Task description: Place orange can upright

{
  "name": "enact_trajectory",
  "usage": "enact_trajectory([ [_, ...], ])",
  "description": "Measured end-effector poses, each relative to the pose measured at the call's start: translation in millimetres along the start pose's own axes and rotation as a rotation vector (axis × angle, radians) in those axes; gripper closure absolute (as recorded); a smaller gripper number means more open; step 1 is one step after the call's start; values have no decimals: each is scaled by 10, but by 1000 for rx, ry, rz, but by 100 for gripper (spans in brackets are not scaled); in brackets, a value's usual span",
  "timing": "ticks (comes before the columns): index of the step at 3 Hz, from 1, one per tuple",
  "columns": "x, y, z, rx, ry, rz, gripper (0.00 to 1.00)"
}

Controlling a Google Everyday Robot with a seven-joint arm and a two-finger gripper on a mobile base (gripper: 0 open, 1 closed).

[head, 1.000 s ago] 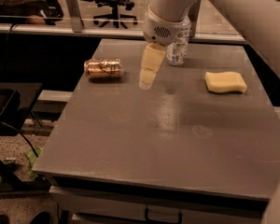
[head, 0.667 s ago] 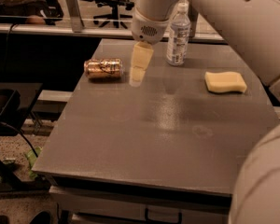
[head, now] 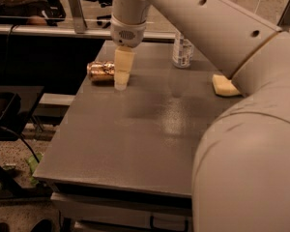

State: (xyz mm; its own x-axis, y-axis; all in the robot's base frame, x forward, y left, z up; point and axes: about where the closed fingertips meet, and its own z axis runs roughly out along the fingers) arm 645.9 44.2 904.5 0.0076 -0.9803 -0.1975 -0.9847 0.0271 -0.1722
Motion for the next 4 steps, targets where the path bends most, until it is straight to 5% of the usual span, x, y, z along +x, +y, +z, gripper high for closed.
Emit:
enact_trajectory([
  [1, -280, -76, 258, -34, 10, -44, 0],
  [4, -597, -259, 721, -77, 44, -79, 0],
])
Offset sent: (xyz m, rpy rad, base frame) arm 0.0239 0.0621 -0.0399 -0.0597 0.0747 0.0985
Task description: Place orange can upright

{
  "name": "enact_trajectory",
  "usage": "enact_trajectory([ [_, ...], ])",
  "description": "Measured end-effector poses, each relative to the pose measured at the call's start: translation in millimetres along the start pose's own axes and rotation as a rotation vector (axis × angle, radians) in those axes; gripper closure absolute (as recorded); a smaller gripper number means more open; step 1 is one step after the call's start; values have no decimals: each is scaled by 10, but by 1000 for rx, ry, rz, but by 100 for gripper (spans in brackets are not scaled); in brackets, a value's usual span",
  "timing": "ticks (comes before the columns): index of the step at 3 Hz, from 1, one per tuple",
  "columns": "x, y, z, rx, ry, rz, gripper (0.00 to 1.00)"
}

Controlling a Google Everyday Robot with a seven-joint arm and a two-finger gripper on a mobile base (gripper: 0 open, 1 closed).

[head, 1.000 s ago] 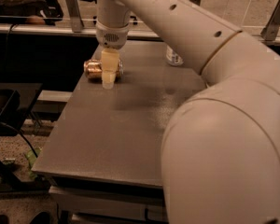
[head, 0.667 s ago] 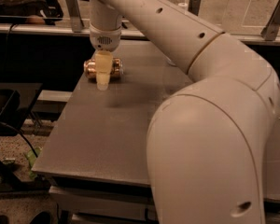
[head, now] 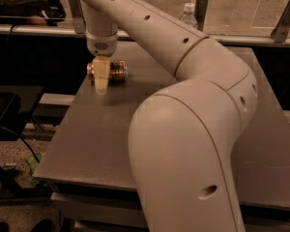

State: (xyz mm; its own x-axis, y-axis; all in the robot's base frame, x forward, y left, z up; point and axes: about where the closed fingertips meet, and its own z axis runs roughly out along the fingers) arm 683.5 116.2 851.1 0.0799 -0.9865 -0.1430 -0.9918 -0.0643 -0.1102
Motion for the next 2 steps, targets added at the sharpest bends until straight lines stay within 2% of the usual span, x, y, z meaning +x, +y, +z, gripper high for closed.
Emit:
enact_trajectory([
  [1, -45, -54, 63, -3, 13, 6, 16],
  [2, -69, -88, 51, -7, 8, 8, 41],
])
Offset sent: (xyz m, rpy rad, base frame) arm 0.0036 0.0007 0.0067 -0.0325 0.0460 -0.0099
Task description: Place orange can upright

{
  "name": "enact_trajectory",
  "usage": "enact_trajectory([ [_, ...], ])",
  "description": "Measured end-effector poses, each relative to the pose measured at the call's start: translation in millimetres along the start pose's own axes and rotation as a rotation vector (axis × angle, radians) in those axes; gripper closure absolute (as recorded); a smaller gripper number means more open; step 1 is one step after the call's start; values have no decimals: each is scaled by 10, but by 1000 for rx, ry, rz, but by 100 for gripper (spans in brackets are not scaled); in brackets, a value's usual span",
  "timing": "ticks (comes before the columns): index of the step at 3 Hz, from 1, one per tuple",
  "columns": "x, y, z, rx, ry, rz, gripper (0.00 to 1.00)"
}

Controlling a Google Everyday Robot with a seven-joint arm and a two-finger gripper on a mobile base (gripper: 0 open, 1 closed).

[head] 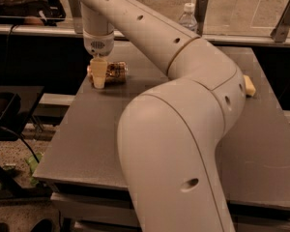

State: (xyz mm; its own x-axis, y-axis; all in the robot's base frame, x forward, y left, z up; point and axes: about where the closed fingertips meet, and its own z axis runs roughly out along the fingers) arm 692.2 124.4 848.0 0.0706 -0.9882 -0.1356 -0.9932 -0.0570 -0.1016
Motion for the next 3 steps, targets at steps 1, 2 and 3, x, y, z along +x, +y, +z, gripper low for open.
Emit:
enact_trajectory([
  [1, -30, 17, -171, -5, -58, -1, 72],
  [2, -35, 63, -349, -23, -141, 10, 95],
  [3, -1, 173, -621, -31, -295, 27, 100],
])
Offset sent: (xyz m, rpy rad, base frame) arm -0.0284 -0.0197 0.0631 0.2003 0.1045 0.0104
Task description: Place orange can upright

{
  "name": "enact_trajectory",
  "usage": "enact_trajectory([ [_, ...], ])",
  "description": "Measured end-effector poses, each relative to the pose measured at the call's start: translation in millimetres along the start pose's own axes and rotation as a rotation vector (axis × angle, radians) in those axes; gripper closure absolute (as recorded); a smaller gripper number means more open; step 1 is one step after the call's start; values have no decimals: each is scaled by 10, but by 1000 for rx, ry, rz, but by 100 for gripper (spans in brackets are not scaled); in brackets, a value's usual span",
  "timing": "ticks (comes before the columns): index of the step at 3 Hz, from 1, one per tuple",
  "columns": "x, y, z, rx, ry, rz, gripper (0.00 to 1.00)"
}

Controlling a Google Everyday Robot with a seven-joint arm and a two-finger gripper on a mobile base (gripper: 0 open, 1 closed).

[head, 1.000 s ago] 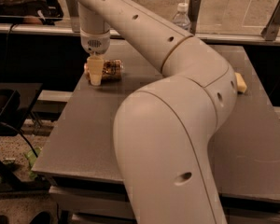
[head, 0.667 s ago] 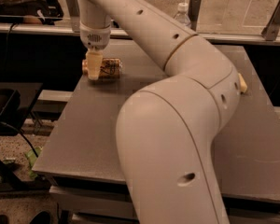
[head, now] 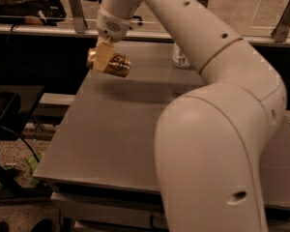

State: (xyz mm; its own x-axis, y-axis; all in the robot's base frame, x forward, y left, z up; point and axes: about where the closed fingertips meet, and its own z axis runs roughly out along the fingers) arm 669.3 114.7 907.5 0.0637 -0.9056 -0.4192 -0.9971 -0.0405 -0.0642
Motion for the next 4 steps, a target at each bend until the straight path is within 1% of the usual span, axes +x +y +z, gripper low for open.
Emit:
enact_trajectory([
  [1, 31, 171, -298, -18, -188, 45, 100],
  [2, 49, 344, -495, -35, -333, 86, 100],
  [3, 71, 480, -598, -22, -452, 103, 100],
  [4, 93, 559, -559, -1, -573, 120, 100],
])
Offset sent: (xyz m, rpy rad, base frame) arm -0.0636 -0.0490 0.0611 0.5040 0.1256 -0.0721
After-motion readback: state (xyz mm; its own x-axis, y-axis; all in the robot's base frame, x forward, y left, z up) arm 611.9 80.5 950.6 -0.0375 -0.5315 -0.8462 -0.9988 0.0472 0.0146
